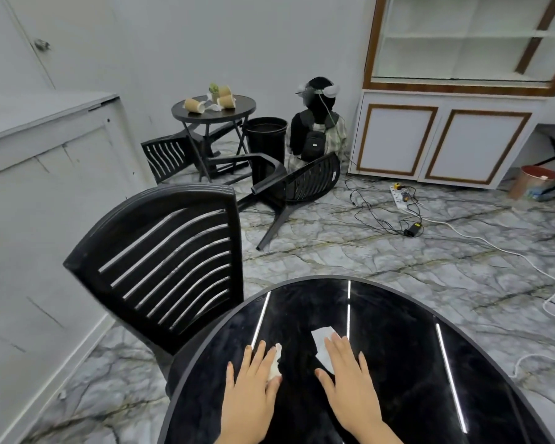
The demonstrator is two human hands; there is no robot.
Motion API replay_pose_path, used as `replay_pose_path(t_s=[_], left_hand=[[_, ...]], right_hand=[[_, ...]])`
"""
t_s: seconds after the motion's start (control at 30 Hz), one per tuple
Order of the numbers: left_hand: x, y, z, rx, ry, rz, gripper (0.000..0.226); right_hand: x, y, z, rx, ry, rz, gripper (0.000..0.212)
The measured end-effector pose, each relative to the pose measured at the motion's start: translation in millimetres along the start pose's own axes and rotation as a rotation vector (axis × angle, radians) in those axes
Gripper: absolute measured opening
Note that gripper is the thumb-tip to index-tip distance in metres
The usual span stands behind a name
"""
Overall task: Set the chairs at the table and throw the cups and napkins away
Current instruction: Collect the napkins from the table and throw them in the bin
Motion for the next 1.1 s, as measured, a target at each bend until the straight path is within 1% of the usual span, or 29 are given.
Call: replay_pose_path(t_s=[0.1, 0.23, 0.3, 0.4, 0.5, 0.6, 0.77, 0.93, 1.1], left_hand=[[2.1, 4.1, -0.7, 0.005, -0.011, 0.003, 0.05], [0.3, 10.7, 0.8, -0.001, 0.004, 0.011, 0.049], [-1.0, 12.5, 3.5, -0.005, 0.052, 0.018, 0.049], [-2.2, 17.3, 8.7, -0.024, 0.19, 0.027, 0.047], [-0.6, 24.0, 13.0, -0.042, 0.272, 0.026, 0.046], [1.4, 32.1, 20.2, -0.069, 0.308, 0.03, 0.044], [3.3, 49.3, 42.2, -0.143, 0.328, 0.056, 0.044], [12.6, 76.3, 73.3, -0.266, 0.358, 0.094, 0.041], [41.1, 116.9, 107.8, -0.388, 0.33, 0.15, 0.042]], right_hand=[[0.6, 4.1, 2.5, -0.037, -0.037, 0.014, 0.052], [-1.6, 10.0, 5.8, -0.028, -0.129, 0.036, 0.047], [-1.3, 14.2, 8.3, -0.035, -0.264, 0.012, 0.044], [-4.1, 20.4, 14.0, -0.045, -0.52, -0.121, 0.042], [-3.5, 26.2, 19.6, -0.057, -0.615, -0.148, 0.04], [-0.5, 32.5, 25.8, -0.059, -0.646, -0.14, 0.038], [21.1, 36.7, 38.2, -0.056, -0.649, -0.058, 0.038], [64.8, 39.2, 45.2, 0.018, -0.657, 0.05, 0.038], [124.2, 50.2, 36.5, 0.067, -0.614, 0.203, 0.038]])
Point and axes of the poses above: each hand's wrist, its own y-axis away from the middle knuckle, its own z-axis out of the back of the hand, x = y × z, the point moved 4 cm from there along -y, towards the middle knuckle
